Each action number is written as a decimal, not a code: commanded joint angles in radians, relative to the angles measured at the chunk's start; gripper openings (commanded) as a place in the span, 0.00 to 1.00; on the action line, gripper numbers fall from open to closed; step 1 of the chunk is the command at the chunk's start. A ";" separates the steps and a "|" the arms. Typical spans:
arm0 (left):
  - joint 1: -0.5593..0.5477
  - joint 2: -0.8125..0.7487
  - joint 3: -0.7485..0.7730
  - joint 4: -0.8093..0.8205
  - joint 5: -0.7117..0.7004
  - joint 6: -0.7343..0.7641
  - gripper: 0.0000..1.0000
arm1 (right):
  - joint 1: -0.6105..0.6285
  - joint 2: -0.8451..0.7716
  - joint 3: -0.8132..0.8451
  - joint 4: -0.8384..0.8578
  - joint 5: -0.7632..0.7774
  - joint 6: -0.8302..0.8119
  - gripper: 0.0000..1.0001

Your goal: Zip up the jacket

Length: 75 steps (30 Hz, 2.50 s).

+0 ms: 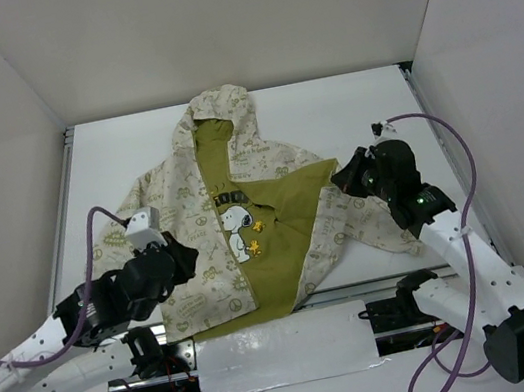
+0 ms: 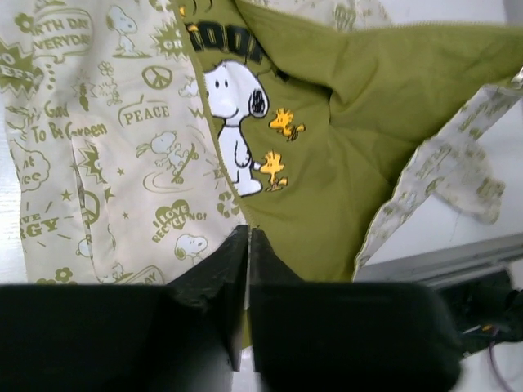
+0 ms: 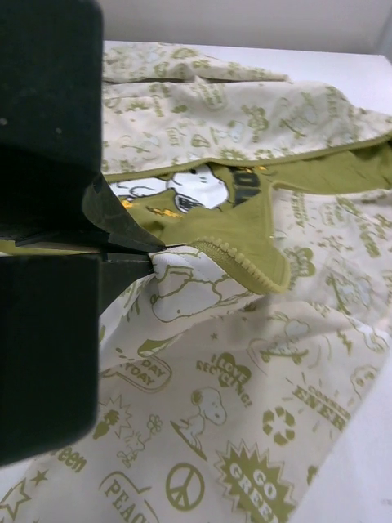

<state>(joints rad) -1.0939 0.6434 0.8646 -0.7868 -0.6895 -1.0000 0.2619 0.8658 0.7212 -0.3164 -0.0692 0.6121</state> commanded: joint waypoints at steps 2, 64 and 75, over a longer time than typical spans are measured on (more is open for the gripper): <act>0.003 0.076 -0.021 0.089 0.123 -0.029 0.38 | 0.003 -0.004 0.038 -0.007 -0.113 -0.057 0.00; 0.170 0.826 0.100 0.120 0.252 0.020 0.56 | 0.046 0.415 0.337 0.008 -0.141 -0.245 0.00; 0.172 0.834 0.051 0.064 0.219 -0.034 0.52 | 0.082 0.421 0.293 0.017 -0.095 -0.245 0.00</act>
<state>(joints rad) -0.9222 1.4876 0.9321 -0.7036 -0.4522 -1.0031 0.3443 1.2999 1.0054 -0.3248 -0.1650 0.3840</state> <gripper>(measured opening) 0.521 0.011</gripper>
